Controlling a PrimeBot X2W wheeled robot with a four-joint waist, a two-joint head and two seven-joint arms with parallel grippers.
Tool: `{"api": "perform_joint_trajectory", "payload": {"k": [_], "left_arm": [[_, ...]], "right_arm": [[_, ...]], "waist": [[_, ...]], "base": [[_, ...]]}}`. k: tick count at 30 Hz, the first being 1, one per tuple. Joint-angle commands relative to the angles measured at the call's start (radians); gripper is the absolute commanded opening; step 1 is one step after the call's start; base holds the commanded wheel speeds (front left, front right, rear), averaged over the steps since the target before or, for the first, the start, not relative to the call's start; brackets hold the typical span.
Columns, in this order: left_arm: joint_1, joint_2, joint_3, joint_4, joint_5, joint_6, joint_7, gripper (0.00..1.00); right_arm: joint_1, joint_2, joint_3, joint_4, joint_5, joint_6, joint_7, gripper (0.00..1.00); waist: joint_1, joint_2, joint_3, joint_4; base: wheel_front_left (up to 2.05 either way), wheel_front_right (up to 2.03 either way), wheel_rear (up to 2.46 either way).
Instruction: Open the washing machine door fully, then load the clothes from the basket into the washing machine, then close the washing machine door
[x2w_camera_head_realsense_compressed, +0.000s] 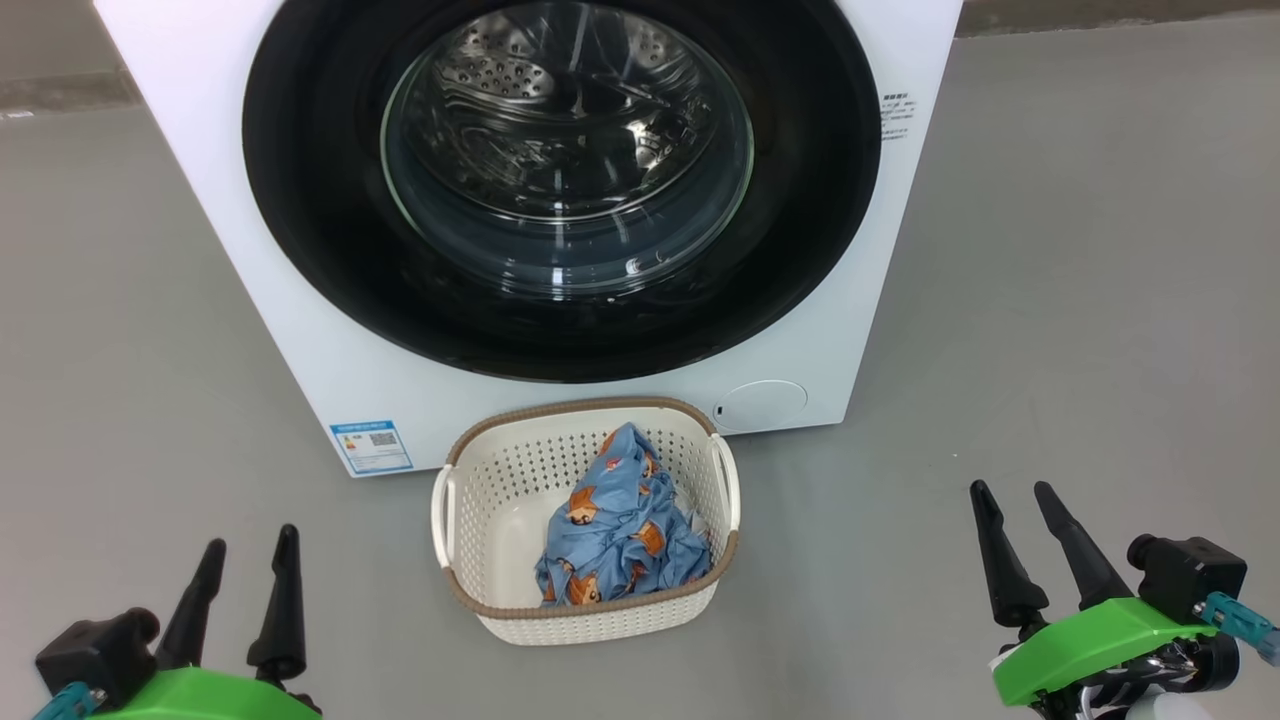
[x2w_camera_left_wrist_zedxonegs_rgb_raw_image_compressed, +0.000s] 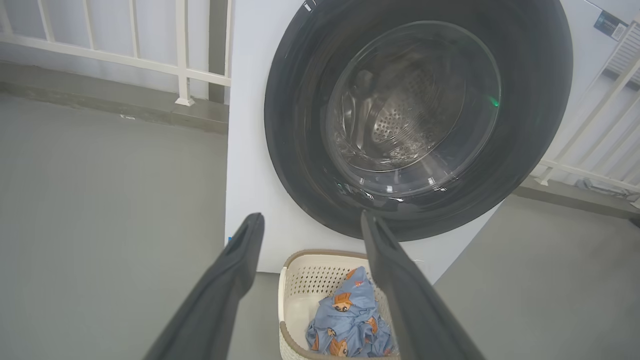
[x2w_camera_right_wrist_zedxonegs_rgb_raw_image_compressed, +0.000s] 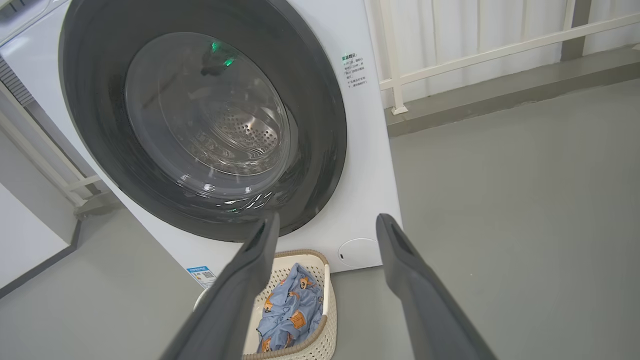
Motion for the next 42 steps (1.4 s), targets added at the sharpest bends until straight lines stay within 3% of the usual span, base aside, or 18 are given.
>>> {"api": "perform_joint_trajectory", "payload": {"k": [1,24,33,42], "left_arm": [[-0.041,0.026,0.033,-0.028,0.026,-0.005,-0.012,1.00],[-0.065,0.039,0.052,0.009,0.303,-0.007,-0.083,1.00],[-0.074,0.033,0.054,0.022,0.287,-0.007,-0.084,1.00],[-0.074,0.025,0.066,0.056,0.265,-0.007,-0.084,1.00]], "right_arm": [[-0.053,-0.013,0.020,-0.022,-0.025,0.001,-0.012,1.00],[-0.078,-0.021,0.027,-0.017,-0.322,0.002,-0.083,1.00],[-0.079,-0.006,0.017,-0.008,-0.233,0.002,-0.083,1.00],[-0.076,-0.012,0.022,-0.007,-0.218,0.002,-0.083,1.00]], "waist": [[0.0000,0.0000,0.000,0.000],[0.0000,0.0000,-0.002,-0.007],[0.0000,0.0000,-0.002,-0.007],[0.0000,0.0000,-0.004,-0.002]], "base": [[0.00,0.00,0.00],[0.00,0.00,0.00],[0.00,0.00,0.00],[0.00,0.00,0.00]]}}
